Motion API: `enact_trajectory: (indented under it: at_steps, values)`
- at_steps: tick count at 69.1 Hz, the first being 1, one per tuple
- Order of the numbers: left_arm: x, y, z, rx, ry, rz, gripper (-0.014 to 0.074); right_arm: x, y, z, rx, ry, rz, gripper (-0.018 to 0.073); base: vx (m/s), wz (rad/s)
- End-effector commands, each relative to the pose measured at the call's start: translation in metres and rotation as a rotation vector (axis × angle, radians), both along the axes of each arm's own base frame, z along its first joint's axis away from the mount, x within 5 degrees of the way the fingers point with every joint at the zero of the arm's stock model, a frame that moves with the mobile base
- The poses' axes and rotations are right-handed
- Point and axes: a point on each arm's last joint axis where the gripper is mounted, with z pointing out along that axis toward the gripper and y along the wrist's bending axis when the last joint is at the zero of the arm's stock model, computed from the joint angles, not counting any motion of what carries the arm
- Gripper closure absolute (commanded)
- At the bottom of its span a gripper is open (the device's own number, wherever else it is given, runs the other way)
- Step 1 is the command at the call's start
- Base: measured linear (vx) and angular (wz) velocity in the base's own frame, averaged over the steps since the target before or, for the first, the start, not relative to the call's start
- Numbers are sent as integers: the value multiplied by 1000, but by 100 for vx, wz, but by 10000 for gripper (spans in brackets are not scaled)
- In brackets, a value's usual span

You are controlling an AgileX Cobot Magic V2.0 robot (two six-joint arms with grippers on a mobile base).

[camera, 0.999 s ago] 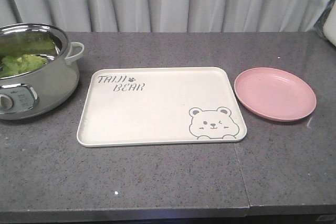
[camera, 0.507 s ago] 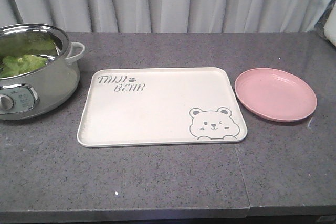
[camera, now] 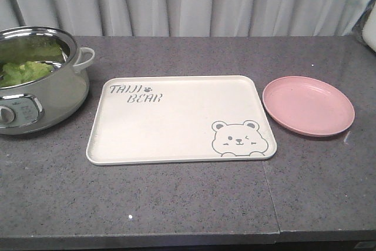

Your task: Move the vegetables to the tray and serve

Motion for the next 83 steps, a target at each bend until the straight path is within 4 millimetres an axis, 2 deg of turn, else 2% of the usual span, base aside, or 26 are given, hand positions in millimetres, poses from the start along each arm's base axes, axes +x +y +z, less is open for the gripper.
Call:
enact_trajectory:
  at_steps: [1, 52, 61, 74, 83]
  values:
    - [1, 1, -2, -9, -59, 9, 602, -1, 0, 2, -19, -68, 2, 562, 0, 0]
    - [1, 1, 0, -9, -76, 10, 602, -1, 0, 2, -19, -69, 2, 562, 0, 0]
    - [1, 1, 8, -11, -167, 16, 602, -1, 1, 3, -11, -75, 4, 562, 0, 0]
    - [-3, 3, 31, -6, -399, 32, 602, -1, 0, 5, 69, -107, 8, 562, 0, 0]
    - [-5, 3, 38, -4, -479, 38, 602, -2, -1, 6, 116, -113, 9, 562, 0, 0]
